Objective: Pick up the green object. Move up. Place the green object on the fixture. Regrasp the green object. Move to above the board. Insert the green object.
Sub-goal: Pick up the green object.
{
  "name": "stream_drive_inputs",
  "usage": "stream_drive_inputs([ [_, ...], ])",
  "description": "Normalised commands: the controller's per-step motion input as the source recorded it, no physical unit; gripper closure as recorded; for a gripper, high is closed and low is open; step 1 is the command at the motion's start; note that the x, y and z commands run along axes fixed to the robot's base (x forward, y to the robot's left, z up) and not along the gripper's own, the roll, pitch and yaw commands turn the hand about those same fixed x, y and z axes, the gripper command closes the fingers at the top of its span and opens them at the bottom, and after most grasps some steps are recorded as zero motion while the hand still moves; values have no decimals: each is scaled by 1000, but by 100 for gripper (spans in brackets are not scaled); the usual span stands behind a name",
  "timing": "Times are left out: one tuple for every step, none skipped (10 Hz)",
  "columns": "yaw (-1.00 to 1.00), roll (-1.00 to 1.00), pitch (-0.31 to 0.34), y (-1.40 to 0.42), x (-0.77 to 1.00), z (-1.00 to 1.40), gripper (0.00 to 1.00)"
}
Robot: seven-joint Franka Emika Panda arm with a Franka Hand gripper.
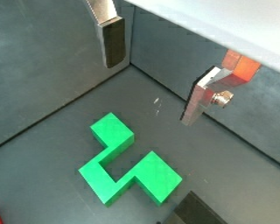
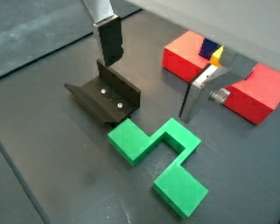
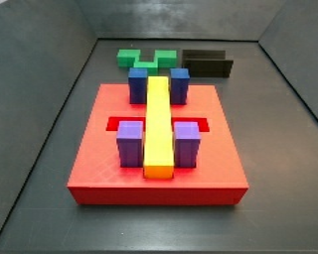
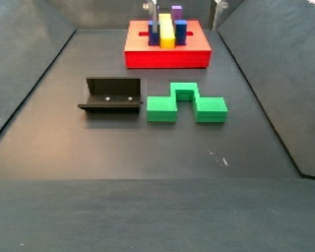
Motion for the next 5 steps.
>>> stream_drive_inputs([
  [43, 66, 0, -86, 0, -69, 0],
  [43, 66, 0, -83, 0, -74, 0],
  [37, 66, 0, -83, 0, -74, 0],
  [43, 56, 0, -69, 0, -46, 0],
  [60, 43, 0, -51, 6, -23, 0],
])
